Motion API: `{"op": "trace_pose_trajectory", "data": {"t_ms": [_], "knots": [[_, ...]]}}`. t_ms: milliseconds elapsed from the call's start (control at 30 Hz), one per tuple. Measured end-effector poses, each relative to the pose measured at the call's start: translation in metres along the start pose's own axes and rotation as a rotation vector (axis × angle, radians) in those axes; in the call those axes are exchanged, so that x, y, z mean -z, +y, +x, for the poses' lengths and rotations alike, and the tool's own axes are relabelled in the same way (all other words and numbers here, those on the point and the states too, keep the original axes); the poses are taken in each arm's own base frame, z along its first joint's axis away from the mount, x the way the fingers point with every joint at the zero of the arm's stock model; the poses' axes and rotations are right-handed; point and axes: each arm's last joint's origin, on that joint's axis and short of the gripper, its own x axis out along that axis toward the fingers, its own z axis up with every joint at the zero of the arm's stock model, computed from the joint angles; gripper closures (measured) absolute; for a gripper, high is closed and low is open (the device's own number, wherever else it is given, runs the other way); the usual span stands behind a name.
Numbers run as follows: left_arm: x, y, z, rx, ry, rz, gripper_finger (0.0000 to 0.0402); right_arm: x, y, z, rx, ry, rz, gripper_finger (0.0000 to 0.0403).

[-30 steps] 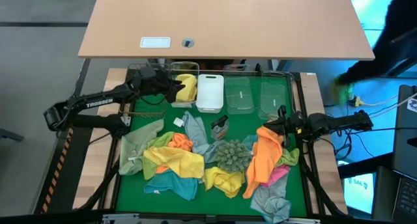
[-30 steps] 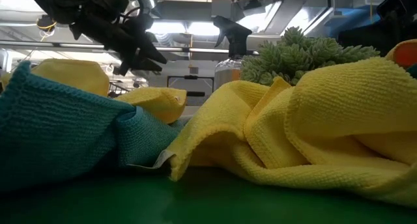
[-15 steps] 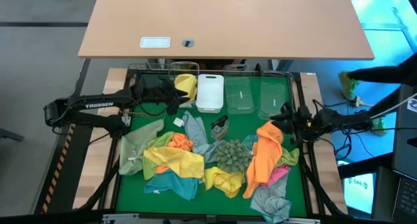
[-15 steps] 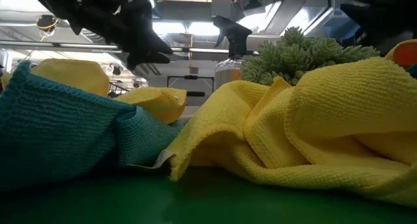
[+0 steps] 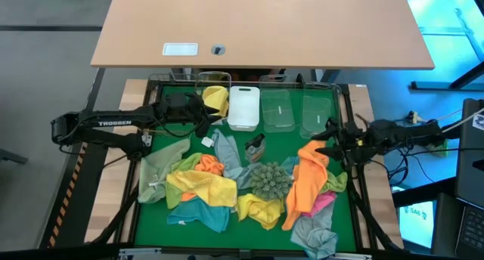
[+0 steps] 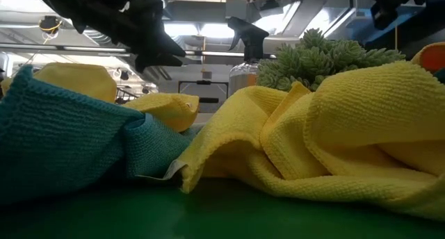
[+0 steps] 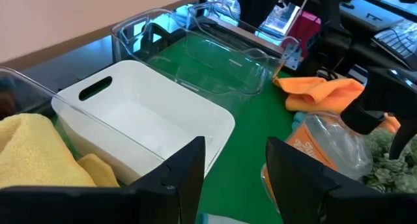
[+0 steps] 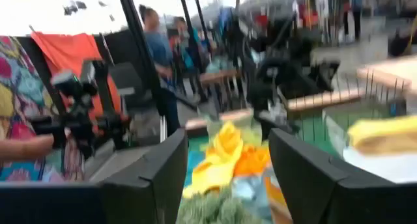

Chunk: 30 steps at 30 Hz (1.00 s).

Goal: Sort microfiber towel by color & place in baskets
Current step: Put the top right orange microfiber towel into the right transparent bin

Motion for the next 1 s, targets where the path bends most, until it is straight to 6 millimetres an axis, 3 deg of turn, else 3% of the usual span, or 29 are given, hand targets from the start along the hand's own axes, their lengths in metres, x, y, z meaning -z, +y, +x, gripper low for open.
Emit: {"op": "trace_pose_trajectory", "data": {"t_ms": [533, 700, 1000], "knots": [[0.004, -0.012, 0.000, -0.015, -0.001, 0.073, 0.0247, -0.040, 0.014, 0.047, 0.281, 0.736, 0.180, 0.0198], [0.006, -0.015, 0.000, -0.005, 0.006, 0.078, 0.0247, -0.031, 0.013, 0.060, 0.375, 0.977, 0.168, 0.0198], [0.008, -0.019, 0.000, 0.010, 0.020, 0.086, 0.0247, 0.009, 0.004, 0.081, 0.529, 1.359, 0.157, 0.0198]]}}
